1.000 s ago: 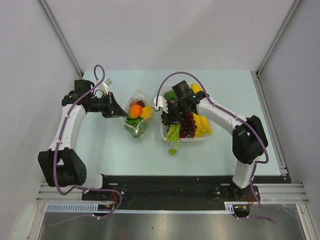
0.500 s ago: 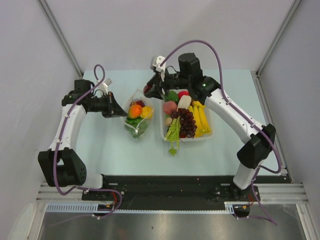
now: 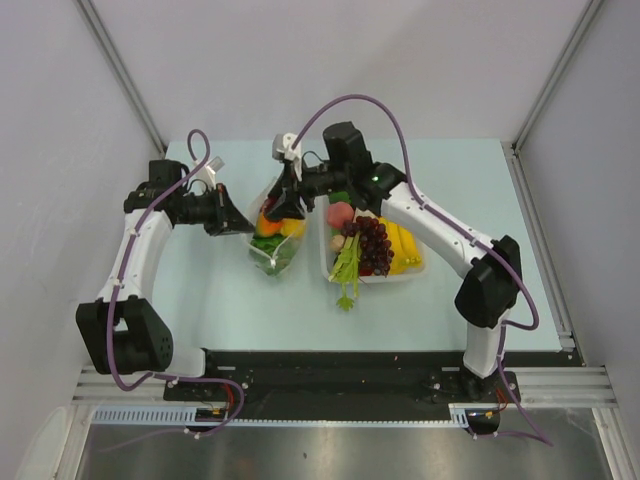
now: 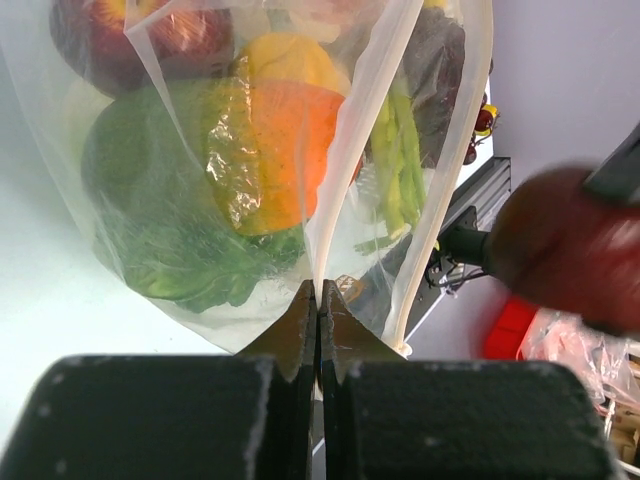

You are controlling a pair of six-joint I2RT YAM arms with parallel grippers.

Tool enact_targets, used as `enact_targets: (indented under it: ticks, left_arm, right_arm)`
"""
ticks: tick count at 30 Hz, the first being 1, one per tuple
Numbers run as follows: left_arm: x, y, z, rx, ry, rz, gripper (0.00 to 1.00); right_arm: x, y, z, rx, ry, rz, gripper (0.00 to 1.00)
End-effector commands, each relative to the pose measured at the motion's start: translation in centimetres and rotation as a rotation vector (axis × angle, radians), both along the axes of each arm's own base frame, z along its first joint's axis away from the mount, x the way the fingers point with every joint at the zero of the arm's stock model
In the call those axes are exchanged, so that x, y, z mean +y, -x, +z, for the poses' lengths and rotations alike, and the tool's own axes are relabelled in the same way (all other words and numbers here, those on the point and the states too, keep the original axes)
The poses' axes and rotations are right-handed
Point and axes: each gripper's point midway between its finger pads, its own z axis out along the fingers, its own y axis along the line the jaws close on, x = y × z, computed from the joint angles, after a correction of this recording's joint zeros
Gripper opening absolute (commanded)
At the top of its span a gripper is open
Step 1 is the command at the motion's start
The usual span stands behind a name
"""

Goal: Place the food in the zip-top bag and seal the zipper
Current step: Place the fake fruit in the zipper food storage bag.

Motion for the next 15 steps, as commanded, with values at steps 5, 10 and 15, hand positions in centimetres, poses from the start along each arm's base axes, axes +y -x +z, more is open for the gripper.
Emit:
enact_targets:
  ticks: [5,10,15]
  left_arm:
    - [-0.2,-0.1,1.4,-0.045,0.019,-0.005,0.0]
    - [-0.5,0.1,1.6,-0.028,0.046,-0.003,0.0]
    - [-0.9,0.4,3.0,-0.018,0.172,0.047,0.0]
  right_arm:
    - [1.4,2.9,-1.6,0.02,0.023,0.073,0.69]
    - [1.1,1.3,0.3,0.046,-0.018,-0.024,0.98]
    - [-1.5,-0.2,4.1,0.122,-0.112,-0.207,0.98]
